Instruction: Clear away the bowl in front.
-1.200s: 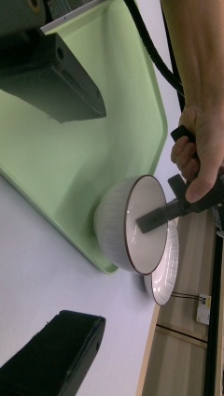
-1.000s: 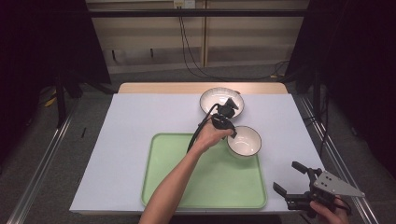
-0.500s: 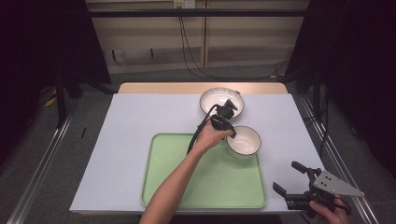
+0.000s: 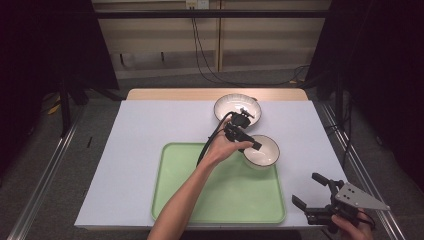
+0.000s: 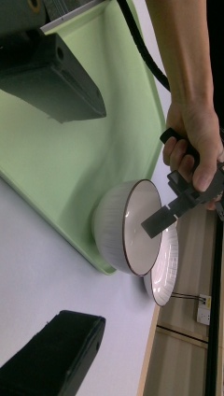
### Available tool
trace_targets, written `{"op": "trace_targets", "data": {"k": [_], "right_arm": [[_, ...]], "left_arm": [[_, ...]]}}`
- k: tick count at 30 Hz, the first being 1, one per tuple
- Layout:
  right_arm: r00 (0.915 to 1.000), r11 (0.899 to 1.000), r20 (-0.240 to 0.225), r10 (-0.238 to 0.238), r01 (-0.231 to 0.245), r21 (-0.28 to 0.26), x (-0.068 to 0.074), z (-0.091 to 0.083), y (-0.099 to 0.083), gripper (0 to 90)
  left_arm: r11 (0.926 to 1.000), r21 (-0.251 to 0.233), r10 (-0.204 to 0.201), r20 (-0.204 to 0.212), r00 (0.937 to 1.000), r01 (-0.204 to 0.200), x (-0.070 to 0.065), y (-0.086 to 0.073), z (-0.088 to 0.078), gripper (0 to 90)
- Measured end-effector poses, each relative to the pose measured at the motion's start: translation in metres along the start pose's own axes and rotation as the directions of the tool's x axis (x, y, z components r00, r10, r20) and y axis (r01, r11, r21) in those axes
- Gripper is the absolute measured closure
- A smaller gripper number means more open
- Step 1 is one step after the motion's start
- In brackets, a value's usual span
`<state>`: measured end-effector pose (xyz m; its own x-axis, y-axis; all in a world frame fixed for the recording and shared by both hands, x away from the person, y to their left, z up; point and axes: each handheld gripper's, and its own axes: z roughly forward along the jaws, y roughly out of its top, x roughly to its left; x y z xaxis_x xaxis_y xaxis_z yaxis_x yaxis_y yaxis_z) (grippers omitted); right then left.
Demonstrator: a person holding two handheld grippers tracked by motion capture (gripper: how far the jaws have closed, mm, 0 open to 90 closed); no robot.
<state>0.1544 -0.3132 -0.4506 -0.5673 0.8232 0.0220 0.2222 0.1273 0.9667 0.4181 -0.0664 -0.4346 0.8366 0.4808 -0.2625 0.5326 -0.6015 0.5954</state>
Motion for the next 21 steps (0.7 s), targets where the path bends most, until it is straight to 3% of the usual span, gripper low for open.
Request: {"op": "trace_targets", "data": {"k": [4, 6, 8, 10, 12, 14, 15, 19, 21], "right_arm": [[1.0000, 1.000, -0.004, -0.002, 0.002, -0.002, 0.000, 0.000, 0.000, 1.7], [1.0000, 1.000, 0.001, 0.000, 0.000, -0.002, 0.000, 0.000, 0.000, 1.7], [1.0000, 1.000, 0.001, 0.000, 0.000, -0.002, 0.000, 0.000, 0.000, 1.7], [1.0000, 1.000, 0.001, 0.000, 0.000, -0.002, 0.000, 0.000, 0.000, 1.7], [1.0000, 1.000, -0.001, -0.004, 0.004, -0.003, 0.000, 0.000, 0.000, 1.7], [1.0000, 1.000, 0.004, 0.000, 0.000, -0.002, 0.000, 0.000, 0.000, 1.7], [1.0000, 1.000, 0.005, -0.002, 0.002, -0.004, 0.000, 0.000, 0.000, 1.8], [0.9999, 1.000, 0.008, 0.012, -0.012, -0.005, 0.000, 0.000, 0.001, 1.7], [0.9999, 1.000, 0.013, 0.011, -0.011, -0.010, 0.000, 0.000, 0.001, 1.7]], "left_arm": [[0.9996, -0.028, 0.003, -0.020, 0.9998, -0.004, -0.003, -0.001, -0.004, 5.6], [0.9990, -0.042, 0.008, -0.088, 0.9961, -0.012, -0.011, -0.001, -0.007, 4.4], [0.9967, -0.071, 0.031, -0.112, 0.9932, -0.040, -0.018, -0.003, -0.010, 5.4], [0.9942, -0.103, 0.022, -0.089, 0.9958, -0.031, -0.020, -0.004, -0.015, 4.2], [0.9920, -0.115, 0.042, -0.078, 0.9961, -0.051, -0.019, -0.005, -0.019, 4.9], [0.9911, -0.125, 0.032, -0.100, 0.9944, -0.045, -0.021, -0.007, -0.023, 4.4], [0.9896, -0.130, 0.046, -0.117, 0.9921, -0.062, -0.021, -0.008, -0.025, 4.4], [0.9784, -0.196, 0.037, -0.137, 0.9898, -0.064, -0.020, -0.016, -0.034, 2.9], [0.9673, -0.237, 0.058, -0.144, 0.9879, -0.091, -0.018, -0.020, -0.039, 3.3]]}}
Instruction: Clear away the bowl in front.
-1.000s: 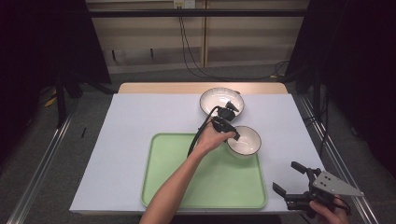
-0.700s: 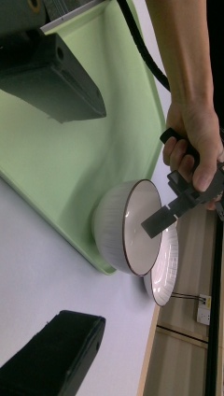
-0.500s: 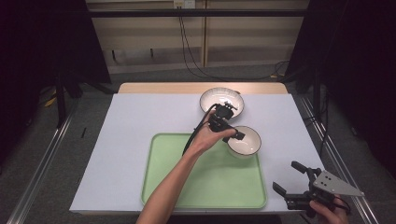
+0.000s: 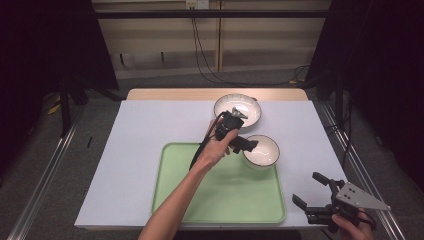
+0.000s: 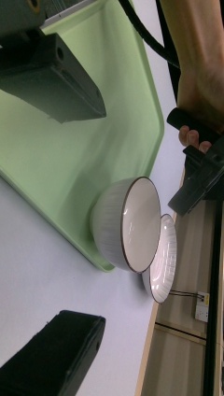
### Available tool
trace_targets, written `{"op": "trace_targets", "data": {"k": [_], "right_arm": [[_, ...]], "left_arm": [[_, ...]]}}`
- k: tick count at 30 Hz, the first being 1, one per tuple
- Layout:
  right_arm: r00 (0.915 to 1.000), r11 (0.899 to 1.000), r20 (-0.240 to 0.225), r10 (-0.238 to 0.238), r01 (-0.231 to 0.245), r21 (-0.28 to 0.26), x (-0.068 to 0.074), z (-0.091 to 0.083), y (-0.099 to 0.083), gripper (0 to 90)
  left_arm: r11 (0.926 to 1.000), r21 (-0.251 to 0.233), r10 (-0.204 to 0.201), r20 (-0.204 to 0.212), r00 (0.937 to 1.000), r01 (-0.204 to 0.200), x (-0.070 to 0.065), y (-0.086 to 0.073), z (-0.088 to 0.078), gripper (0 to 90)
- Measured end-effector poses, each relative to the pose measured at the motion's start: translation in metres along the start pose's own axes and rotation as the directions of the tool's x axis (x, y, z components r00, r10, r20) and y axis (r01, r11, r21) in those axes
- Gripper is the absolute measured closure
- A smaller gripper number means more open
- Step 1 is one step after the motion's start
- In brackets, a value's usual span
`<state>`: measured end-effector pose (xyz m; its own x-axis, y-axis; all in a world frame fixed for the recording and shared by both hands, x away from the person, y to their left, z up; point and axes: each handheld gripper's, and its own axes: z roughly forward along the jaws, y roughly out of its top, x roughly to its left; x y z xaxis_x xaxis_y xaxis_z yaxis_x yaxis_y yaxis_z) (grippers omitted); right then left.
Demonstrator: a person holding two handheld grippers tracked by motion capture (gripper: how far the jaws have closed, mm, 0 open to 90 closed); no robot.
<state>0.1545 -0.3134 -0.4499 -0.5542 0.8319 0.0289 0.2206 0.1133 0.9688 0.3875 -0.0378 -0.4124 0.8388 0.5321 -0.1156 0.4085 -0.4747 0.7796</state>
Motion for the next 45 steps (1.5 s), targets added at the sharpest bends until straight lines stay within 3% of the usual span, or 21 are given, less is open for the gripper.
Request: {"op": "trace_targets", "data": {"k": [3, 6, 10, 16, 18, 23, 25, 32, 34, 36, 38, 40, 44, 45], "right_arm": [[1.0000, 1.000, -0.004, 0.001, -0.001, 0.002, 0.000, 0.000, 0.000, 1.7], [1.0000, 1.000, -0.008, -0.004, 0.004, 0.005, 0.000, 0.000, 0.000, 1.7], [1.0000, 1.000, -0.001, 0.002, -0.002, 0.003, 0.000, 0.000, 0.000, 1.8], [1.0000, 1.000, 0.003, 0.005, -0.005, 0.004, -0.001, 0.000, 0.000, 1.7], [1.0000, 1.000, 0.004, 0.004, -0.004, 0.002, -0.001, 0.000, 0.000, 1.7], [0.9999, 1.000, 0.012, 0.006, -0.006, 0.003, -0.001, 0.001, 0.000, 1.7], [0.9999, 1.000, 0.010, 0.005, -0.005, 0.003, -0.001, 0.001, 0.000, 1.6], [0.9999, 1.000, 0.014, 0.002, -0.002, 0.006, 0.000, 0.001, 0.001, 1.6], [0.9999, 1.000, 0.013, -0.001, 0.001, 0.007, 0.000, 0.001, 0.000, 1.6], [0.9999, 1.000, 0.010, -0.003, 0.003, 0.007, 0.000, 0.002, 0.001, 1.6], [0.9999, 1.000, 0.010, -0.004, 0.004, 0.006, 0.000, 0.002, 0.001, 1.6], [1.0000, 1.000, 0.008, -0.004, 0.004, 0.007, 0.000, 0.002, 0.001, 1.6], [0.9999, 1.000, 0.011, -0.004, 0.004, 0.006, 0.000, 0.002, 0.001, 1.6], [0.9999, 1.000, 0.011, -0.005, 0.005, 0.006, 0.000, 0.002, 0.001, 1.6]], "left_arm": [[0.9995, -0.032, 0.000, -0.052, 0.9987, -0.002, 0.002, -0.002, -0.011, 2.8], [0.9980, -0.063, -0.005, -0.055, 0.9984, 0.002, 0.003, -0.005, -0.022, 2.7], [0.9972, -0.075, -0.010, -0.098, 0.9951, 0.003, 0.005, -0.013, -0.041, 2.5], [0.9985, -0.055, -0.014, -0.170, 0.9854, 0.004, 0.013, -0.035, -0.061, 3.0], [0.9966, -0.082, -0.024, -0.174, 0.9845, 0.010, 0.016, -0.042, -0.071, 2.9], [0.9940, -0.109, -0.033, -0.224, 0.9740, 0.008, 0.016, -0.057, -0.091, 2.4], [0.9924, -0.122, -0.044, -0.268, 0.9624, 0.011, 0.015, -0.063, -0.100, 2.4], [0.9894, -0.145, -0.050, -0.277, 0.9597, 0.010, 0.011, -0.079, -0.123, 2.2], [0.9891, -0.147, -0.059, -0.296, 0.9533, 0.015, 0.010, -0.084, -0.128, 2.2], [0.9916, -0.127, -0.059, -0.292, 0.9547, 0.022, 0.011, -0.089, -0.132, 2.5], [0.9894, -0.141, -0.076, -0.313, 0.9467, 0.032, 0.012, -0.094, -0.135, 2.4], [0.9896, -0.139, -0.080, -0.311, 0.9471, 0.038, 0.012, -0.101, -0.139, 2.9], [0.9867, -0.154, -0.100, -0.322, 0.9416, 0.052, 0.009, -0.114, -0.147, 2.4], [0.9890, -0.141, -0.089, -0.330, 0.9397, 0.044, 0.009, -0.118, -0.151, 2.4]]}}
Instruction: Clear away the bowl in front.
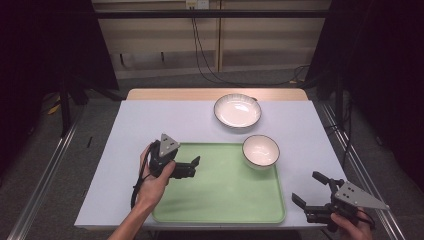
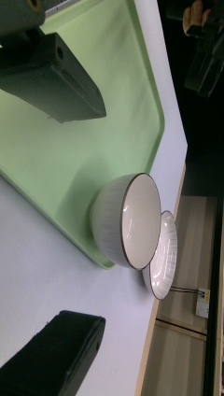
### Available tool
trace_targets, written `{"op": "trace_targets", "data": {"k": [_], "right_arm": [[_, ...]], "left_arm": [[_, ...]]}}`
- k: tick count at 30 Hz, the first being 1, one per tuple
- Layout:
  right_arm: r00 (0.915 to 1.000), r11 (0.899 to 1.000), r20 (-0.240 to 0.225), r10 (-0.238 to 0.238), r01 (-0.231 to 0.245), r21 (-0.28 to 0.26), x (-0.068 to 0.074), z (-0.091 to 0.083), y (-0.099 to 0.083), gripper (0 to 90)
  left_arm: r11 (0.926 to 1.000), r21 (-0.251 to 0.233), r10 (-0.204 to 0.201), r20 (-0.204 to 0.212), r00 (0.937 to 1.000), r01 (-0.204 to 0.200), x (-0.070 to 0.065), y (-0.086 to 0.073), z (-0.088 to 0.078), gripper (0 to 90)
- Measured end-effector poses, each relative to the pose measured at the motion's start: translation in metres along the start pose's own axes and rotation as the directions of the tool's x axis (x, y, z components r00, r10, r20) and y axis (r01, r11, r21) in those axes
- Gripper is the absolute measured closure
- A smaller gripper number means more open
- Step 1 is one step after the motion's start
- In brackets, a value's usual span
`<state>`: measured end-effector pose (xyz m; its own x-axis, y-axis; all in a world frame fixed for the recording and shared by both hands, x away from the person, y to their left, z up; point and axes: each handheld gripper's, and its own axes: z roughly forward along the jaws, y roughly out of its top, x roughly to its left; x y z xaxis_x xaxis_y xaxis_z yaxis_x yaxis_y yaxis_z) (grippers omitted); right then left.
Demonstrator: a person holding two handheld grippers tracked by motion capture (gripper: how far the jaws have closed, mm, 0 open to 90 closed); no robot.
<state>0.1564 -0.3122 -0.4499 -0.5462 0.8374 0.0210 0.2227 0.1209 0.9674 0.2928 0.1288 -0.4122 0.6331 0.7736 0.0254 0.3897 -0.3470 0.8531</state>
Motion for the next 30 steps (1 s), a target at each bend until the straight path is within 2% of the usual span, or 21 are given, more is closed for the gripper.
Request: {"op": "trace_targets", "data": {"k": [1, 3, 4, 6, 12, 13, 14, 16, 17, 19, 21, 23, 25, 27, 28, 30], "right_arm": [[1.0000, 1.000, -0.002, 0.003, -0.003, 0.000, 0.000, 0.000, 0.000, 1.6], [1.0000, 1.000, -0.002, 0.001, -0.001, 0.001, 0.000, 0.000, 0.000, 1.6], [1.0000, 1.000, 0.000, 0.002, -0.002, -0.002, 0.000, 0.000, 0.000, 1.6], [1.0000, 1.000, 0.001, 0.000, 0.000, 0.001, 0.001, 0.000, 0.000, 1.6], [1.0000, 1.000, 0.001, -0.001, 0.001, 0.001, 0.000, 0.000, 0.000, 1.6], [1.0000, 1.000, 0.003, 0.001, -0.001, 0.001, 0.000, 0.000, 0.000, 1.6], [1.0000, 1.000, 0.004, 0.002, -0.002, 0.001, 0.000, 0.000, 0.000, 1.6], [1.0000, 1.000, 0.003, 0.001, -0.001, 0.002, 0.000, 0.000, 0.000, 1.6], [1.0000, 1.000, 0.000, 0.002, -0.002, 0.004, 0.000, 0.000, 0.000, 1.6], [1.0000, 1.000, 0.002, 0.002, -0.002, 0.004, 0.001, 0.000, 0.000, 1.6], [1.0000, 1.000, 0.003, 0.004, -0.004, 0.006, 0.000, 0.001, 0.000, 1.6], [1.0000, 1.000, 0.005, 0.006, -0.006, 0.005, 0.000, 0.001, 0.000, 1.6], [1.0000, 1.000, 0.004, 0.006, -0.006, 0.004, 0.000, 0.002, 0.000, 1.6], [1.0000, 1.000, 0.002, 0.005, -0.005, 0.008, 0.000, 0.002, 0.000, 1.7], [1.0000, 1.000, 0.003, -0.002, 0.002, 0.005, 0.000, 0.002, 0.000, 1.8], [1.0000, 1.000, 0.001, 0.005, -0.005, 0.006, 0.001, 0.002, 0.000, 1.9]], "left_arm": [[1.0000, 0.002, 0.004, -0.006, 1.0000, -0.004, 0.001, -0.002, -0.004, 2.5], [0.9998, -0.006, -0.018, -0.028, 0.9994, 0.018, 0.001, -0.007, -0.010, 2.4], [0.9998, 0.006, -0.020, -0.046, 0.9987, 0.020, 0.002, -0.009, -0.015, 2.5], [0.9990, -0.012, -0.043, -0.053, 0.9977, 0.043, 0.003, -0.012, -0.023, 2.5], [0.9985, -0.025, -0.051, -0.083, 0.9952, 0.049, 0.001, -0.020, -0.047, 2.3], [0.9974, -0.048, -0.059, -0.114, 0.9917, 0.054, 0.000, -0.022, -0.051, 2.4], [0.9971, -0.065, -0.048, -0.142, 0.9887, 0.039, -0.001, -0.026, -0.054, 2.3], [0.9980, -0.044, -0.050, -0.128, 0.9905, 0.045, -0.001, -0.031, -0.058, 2.2], [0.9969, -0.049, -0.067, -0.118, 0.9908, 0.061, 0.000, -0.035, -0.061, 1.7], [0.9952, -0.056, -0.087, -0.136, 0.9869, 0.079, -0.002, -0.043, -0.066, 2.5], [0.9920, -0.060, -0.118, -0.121, 0.9857, 0.111, -0.002, -0.049, -0.070, 1.9], [0.9938, -0.068, -0.098, -0.153, 0.9834, 0.088, -0.006, -0.054, -0.076, 2.1], [0.9932, -0.055, -0.110, -0.154, 0.9819, 0.103, -0.011, -0.056, -0.080, 1.9], [0.9942, -0.051, -0.101, -0.161, 0.9818, 0.094, -0.016, -0.059, -0.082, 1.8], [0.9943, -0.057, -0.098, -0.158, 0.9827, 0.090, -0.017, -0.062, -0.083, 1.8], [0.9941, -0.052, -0.101, -0.112, 0.9886, 0.096, -0.017, -0.065, -0.086, 2.4]]}}
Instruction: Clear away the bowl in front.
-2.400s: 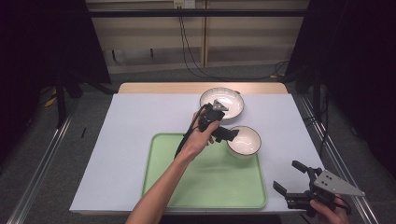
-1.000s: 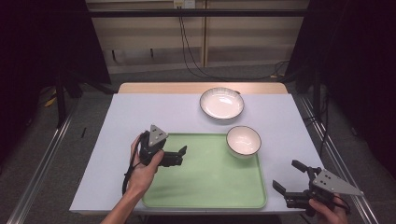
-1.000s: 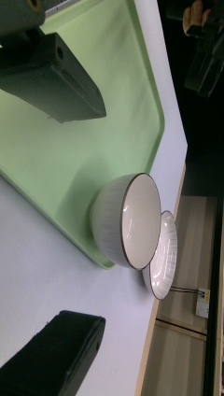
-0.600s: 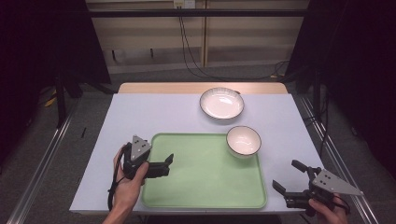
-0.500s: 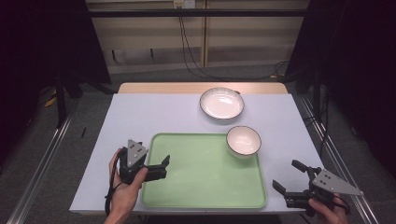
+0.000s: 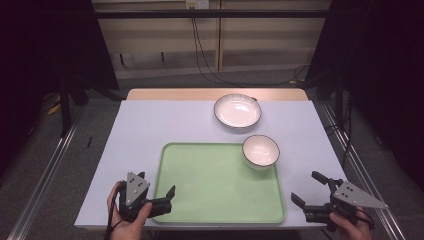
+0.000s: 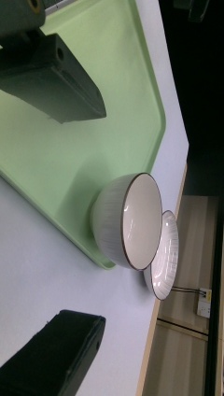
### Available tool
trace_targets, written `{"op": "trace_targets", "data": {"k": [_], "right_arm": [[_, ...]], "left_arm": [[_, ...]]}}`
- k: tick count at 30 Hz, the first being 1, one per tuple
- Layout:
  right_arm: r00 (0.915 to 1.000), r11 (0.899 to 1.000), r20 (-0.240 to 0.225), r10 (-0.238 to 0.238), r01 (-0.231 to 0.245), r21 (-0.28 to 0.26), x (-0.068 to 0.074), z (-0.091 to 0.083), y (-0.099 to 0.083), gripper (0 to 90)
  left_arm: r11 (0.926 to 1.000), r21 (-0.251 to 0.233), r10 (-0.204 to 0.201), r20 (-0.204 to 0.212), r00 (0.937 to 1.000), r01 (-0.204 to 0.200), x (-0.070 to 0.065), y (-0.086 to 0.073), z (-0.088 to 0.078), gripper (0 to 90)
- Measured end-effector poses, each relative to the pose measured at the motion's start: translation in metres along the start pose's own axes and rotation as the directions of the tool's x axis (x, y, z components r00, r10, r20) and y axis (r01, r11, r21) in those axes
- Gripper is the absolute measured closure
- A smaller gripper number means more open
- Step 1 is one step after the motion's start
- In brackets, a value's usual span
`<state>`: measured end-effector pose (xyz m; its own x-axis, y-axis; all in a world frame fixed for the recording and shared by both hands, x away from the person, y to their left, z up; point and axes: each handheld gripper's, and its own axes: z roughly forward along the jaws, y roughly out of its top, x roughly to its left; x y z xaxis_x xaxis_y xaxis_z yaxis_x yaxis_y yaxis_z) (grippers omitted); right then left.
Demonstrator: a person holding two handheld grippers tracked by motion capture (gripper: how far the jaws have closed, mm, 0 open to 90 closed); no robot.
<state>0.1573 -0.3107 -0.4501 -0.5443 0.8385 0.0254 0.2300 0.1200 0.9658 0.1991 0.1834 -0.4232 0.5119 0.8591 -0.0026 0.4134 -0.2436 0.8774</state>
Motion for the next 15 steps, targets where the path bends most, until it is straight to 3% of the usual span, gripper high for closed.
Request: {"op": "trace_targets", "data": {"k": [2, 3, 6, 12, 15], "right_arm": [[1.0000, 1.000, 0.000, -0.008, 0.008, -0.005, 0.000, -0.001, 0.000, 1.8], [1.0000, 1.000, -0.002, -0.007, 0.007, -0.008, 0.000, -0.001, 0.000, 1.8], [1.0000, 1.000, -0.002, -0.004, 0.004, -0.006, 0.000, -0.001, 0.002, 1.8], [1.0000, 1.000, -0.003, -0.006, 0.006, -0.006, 0.000, -0.001, 0.002, 1.8], [1.0000, 1.000, 0.005, -0.003, 0.003, -0.012, -0.001, -0.002, 0.002, 1.8]], "left_arm": [[0.9997, -0.025, 0.009, 0.010, 0.9999, -0.009, 0.004, -0.001, -0.004, 1.8], [0.9994, -0.035, -0.006, 0.013, 0.9999, 0.006, 0.007, -0.003, -0.004, 1.8], [0.9990, -0.040, -0.019, 0.003, 0.9998, 0.019, 0.010, -0.009, -0.006, 2.5], [0.9976, -0.052, -0.043, 0.043, 0.9982, 0.045, 0.012, -0.010, -0.007, 1.9], [0.9973, -0.044, -0.056, 0.040, 0.9976, 0.058, 0.013, -0.010, -0.008, 1.9]]}}
